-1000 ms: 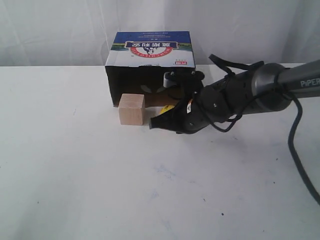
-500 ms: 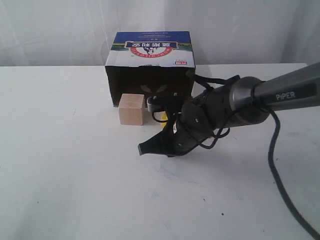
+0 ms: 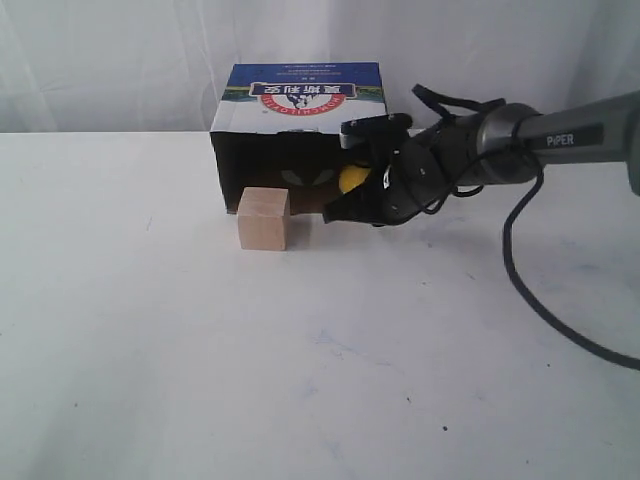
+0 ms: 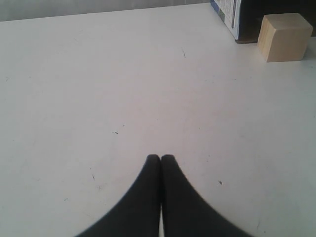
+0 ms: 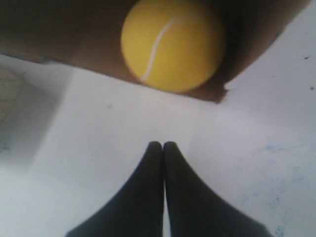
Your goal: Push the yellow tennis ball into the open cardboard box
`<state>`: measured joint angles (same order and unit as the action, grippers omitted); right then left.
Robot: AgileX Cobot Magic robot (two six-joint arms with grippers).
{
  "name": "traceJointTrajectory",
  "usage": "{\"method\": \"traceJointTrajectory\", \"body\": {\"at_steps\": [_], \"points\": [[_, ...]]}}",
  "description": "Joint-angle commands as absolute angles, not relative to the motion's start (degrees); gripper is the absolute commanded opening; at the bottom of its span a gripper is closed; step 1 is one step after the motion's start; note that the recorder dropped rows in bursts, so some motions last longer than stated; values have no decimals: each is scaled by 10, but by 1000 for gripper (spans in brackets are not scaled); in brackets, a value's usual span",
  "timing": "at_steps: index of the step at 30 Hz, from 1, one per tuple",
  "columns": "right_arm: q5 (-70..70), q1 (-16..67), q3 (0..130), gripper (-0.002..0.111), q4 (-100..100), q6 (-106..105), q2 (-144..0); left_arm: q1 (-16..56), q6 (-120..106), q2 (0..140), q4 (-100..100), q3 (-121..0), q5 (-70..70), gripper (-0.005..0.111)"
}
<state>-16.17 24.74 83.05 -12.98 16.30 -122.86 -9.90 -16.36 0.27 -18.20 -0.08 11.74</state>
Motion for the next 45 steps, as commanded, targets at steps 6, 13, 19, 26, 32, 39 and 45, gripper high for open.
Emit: {"method": "traceJointTrajectory", "body": {"at_steps": [6, 13, 19, 26, 32, 39, 45], "points": [[-253, 288, 826, 0, -111, 88, -1197, -99, -163, 0, -186, 0, 116, 0], [-265, 288, 826, 0, -92, 92, -1188, -99, -163, 0, -189, 0, 116, 0], [-327, 288, 826, 0, -92, 92, -1151, -99, -163, 0, -189, 0, 116, 0], [-323, 280, 697, 0, -114, 93, -1017, -99, -135, 0, -211, 0, 117, 0], [-131, 147, 626, 0, -426, 348, -908, -99, -138, 0, -209, 0, 117, 0], [-140, -90, 560, 0, -446, 486, -688, -99, -138, 0, -209, 0, 117, 0], [204, -90, 384, 0, -462, 434, -410, -99, -138, 0, -209, 0, 117, 0]]}}
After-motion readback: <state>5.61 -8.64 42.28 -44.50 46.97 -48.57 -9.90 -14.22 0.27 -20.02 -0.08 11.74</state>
